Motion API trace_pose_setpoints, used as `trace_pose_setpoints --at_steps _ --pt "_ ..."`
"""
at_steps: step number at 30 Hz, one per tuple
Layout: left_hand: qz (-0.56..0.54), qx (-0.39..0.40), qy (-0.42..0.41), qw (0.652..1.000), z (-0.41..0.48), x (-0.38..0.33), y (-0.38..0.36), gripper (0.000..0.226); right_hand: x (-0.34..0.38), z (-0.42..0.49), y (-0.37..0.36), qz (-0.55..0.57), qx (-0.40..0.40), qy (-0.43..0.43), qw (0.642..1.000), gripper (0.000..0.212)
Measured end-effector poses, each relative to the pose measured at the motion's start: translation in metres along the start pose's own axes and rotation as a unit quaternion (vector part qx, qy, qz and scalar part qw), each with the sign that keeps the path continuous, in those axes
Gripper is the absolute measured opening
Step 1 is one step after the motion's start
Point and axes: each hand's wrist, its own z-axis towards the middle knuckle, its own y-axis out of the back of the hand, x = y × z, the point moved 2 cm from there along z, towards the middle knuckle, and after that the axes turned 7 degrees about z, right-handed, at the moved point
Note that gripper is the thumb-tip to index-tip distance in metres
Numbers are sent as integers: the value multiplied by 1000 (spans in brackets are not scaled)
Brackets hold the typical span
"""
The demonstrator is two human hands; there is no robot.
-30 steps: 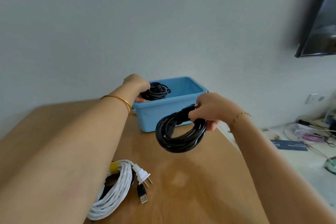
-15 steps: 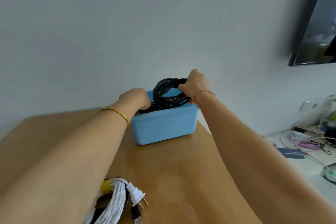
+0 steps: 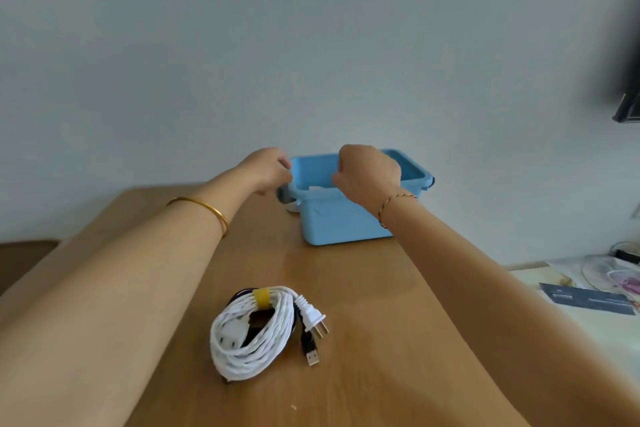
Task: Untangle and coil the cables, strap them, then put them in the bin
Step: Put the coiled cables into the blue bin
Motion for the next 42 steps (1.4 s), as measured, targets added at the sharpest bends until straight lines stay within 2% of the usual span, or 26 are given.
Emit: trace_pose_setpoints --at_steps 2,4,5,7,9,11,13,17,20,22,32,34,37,39,40,42 --pt "-12 19 -30 999 -11 4 -5 44 20 -26 -13 69 164 51 983 18" --pt "54 34 -62 996 -20 7 -10 53 35 -53 -31 76 344 81 932 32" --pt "90 43 -70 992 -22 6 -13 55 38 -63 -39 74 393 87 912 35" --pt "141 60 -86 984 -26 3 -20 56 45 -78 -56 112 428 80 893 45" --pt "168 64 -103 978 -27 -2 -28 56 51 -86 -69 147 428 61 889 57" --pt "177 53 -105 977 -28 -3 -32 54 58 -90 -76 140 420 58 895 60" --pt "175 40 -103 978 -29 -1 -31 48 64 -92 -78 128 420 61 896 56" --pt "169 -2 -111 979 -29 -5 -30 35 69 -90 -80 103 466 50 877 56" --pt "161 -36 -108 980 -30 -9 -30 28 70 -89 -81 81 442 53 892 41" --pt "161 -45 -114 979 -31 -11 -29 26 68 -90 -82 77 419 62 903 38" --pt "188 11 -121 975 -46 -2 -8 21 56 -99 -82 135 434 13 891 47" --pt "185 33 -113 976 -49 7 -3 18 55 -101 -79 151 419 8 896 45" --pt "181 80 -98 975 -53 19 5 26 55 -105 -74 196 398 9 896 48" --pt "179 104 -91 974 -59 25 9 19 53 -109 -70 218 390 12 895 49" --pt "177 110 -91 974 -62 26 11 15 51 -110 -66 225 382 12 896 49" --pt "142 103 -102 979 -67 23 16 22 45 -109 -55 237 367 10 900 46"
